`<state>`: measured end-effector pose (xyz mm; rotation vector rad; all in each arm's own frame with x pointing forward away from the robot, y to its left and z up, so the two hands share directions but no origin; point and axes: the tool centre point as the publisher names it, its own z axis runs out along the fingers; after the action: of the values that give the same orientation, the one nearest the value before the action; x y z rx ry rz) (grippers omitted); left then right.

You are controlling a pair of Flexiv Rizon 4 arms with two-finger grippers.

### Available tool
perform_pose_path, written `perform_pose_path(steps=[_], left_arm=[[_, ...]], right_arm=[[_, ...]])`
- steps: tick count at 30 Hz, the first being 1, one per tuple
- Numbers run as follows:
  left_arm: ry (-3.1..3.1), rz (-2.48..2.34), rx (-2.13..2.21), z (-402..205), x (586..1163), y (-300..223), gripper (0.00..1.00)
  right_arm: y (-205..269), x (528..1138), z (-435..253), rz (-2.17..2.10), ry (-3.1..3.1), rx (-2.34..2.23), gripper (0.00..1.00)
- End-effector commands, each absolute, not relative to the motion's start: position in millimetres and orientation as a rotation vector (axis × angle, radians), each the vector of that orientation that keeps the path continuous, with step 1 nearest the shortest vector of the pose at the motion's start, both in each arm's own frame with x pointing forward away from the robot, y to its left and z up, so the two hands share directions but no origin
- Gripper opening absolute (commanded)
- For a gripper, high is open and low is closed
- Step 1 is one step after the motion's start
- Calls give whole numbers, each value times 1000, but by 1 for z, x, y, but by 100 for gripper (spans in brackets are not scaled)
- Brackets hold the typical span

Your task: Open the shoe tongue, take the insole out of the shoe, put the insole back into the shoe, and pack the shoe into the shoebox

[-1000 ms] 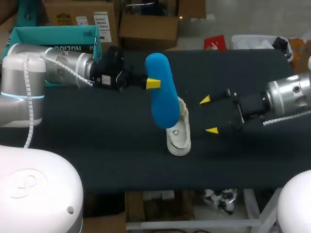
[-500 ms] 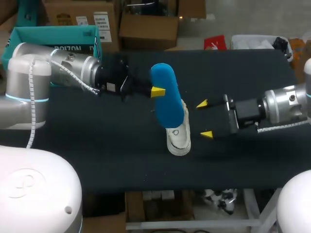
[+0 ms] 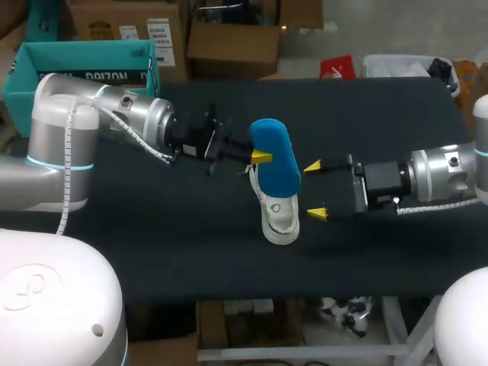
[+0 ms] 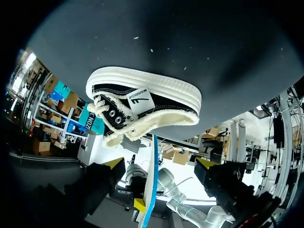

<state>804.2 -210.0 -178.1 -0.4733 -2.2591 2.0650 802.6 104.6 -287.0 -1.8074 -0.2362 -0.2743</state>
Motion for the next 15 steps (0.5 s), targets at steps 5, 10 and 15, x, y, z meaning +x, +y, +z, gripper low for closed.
perform_pose_path(steps=[5,10,15], left_arm=[[-2241,2069,-481,-196,808,-225,0],[-2272,2060,-522,-200,805,-233,0],[-2285,2063,-540,-204,803,-238,0]], right_arm=[[113,795,-284,-294,-244,-1775,50],[123,793,-278,-297,-255,-1771,40],[127,790,-275,-302,-258,-1770,39]])
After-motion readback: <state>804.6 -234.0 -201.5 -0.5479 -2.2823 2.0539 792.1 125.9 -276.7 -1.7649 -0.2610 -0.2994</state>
